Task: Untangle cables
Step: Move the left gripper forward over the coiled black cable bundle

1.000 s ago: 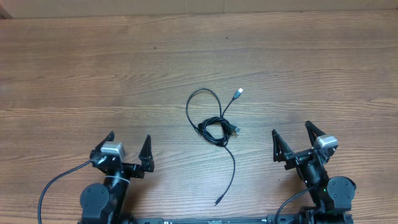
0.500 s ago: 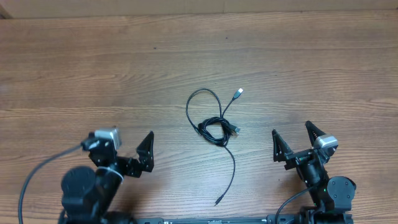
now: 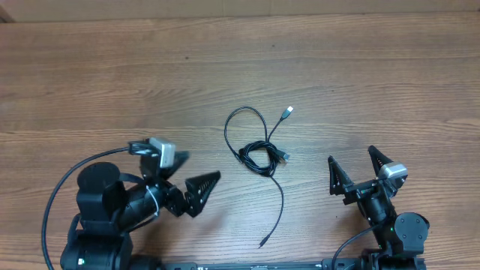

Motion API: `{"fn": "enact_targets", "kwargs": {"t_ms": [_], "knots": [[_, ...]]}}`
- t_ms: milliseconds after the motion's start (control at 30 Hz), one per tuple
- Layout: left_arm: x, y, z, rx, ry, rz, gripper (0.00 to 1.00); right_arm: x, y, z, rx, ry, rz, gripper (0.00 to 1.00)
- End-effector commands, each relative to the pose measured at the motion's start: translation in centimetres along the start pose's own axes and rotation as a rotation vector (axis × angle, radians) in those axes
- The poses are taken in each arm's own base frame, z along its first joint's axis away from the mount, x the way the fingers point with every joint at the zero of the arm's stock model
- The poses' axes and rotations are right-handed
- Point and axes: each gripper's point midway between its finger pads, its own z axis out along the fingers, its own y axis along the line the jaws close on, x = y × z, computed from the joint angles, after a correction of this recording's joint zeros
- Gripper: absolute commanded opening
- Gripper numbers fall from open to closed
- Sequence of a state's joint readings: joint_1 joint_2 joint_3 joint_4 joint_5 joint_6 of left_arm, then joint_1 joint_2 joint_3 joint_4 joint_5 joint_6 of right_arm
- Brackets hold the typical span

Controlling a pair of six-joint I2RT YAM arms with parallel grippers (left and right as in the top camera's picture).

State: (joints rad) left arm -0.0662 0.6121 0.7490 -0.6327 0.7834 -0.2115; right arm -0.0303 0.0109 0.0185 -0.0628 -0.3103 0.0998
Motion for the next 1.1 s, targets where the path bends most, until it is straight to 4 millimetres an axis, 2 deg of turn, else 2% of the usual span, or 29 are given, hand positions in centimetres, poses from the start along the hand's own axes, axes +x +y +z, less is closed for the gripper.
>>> {"fn": "enact_targets", "kwargs": {"t_ms": [0,167,333,467,600,667,767,1067], "knots": [[0.1,-3.9,-0.5,0.205,0.038,0.0,1.0,0.2,0.0,0.0,-0.002,-0.002,-0.008,1.0],[0.4,-3.7,-0.4,0.2,0.054,-0.037,1.0,0.2,0.0,0.0,-0.002,-0.002,-0.008,1.0],[0.5,-2.3,0.0,0.129,0.068,-0.232,1.0,0.2,0.0,0.0,-0.002,-0.002,-0.008,1.0],[0.8,0.2,0.2,-0.02,0.055,-0.491,0.92,0.2,0.0,0.0,-0.002,-0.002,-0.008,1.0],[2.9,3.4,-0.2,-0.223,0.05,-0.817,0.87,0.2,0.0,0.0,-0.002,-0.002,-0.008,1.0],[3.8,3.9,-0.4,-0.271,0.059,-0.906,0.86,0.2,0.0,0.0,-0.002,-0.002,-0.008,1.0],[4.0,4.1,-0.4,-0.284,0.06,-0.923,0.81,0.2,0.0,0.0,-0.002,-0.002,-0.008,1.0],[3.8,5.4,-0.8,-0.355,0.021,-0.896,0.75,0.2,0.0,0.0,-0.002,-0.002,-0.008,1.0]]}}
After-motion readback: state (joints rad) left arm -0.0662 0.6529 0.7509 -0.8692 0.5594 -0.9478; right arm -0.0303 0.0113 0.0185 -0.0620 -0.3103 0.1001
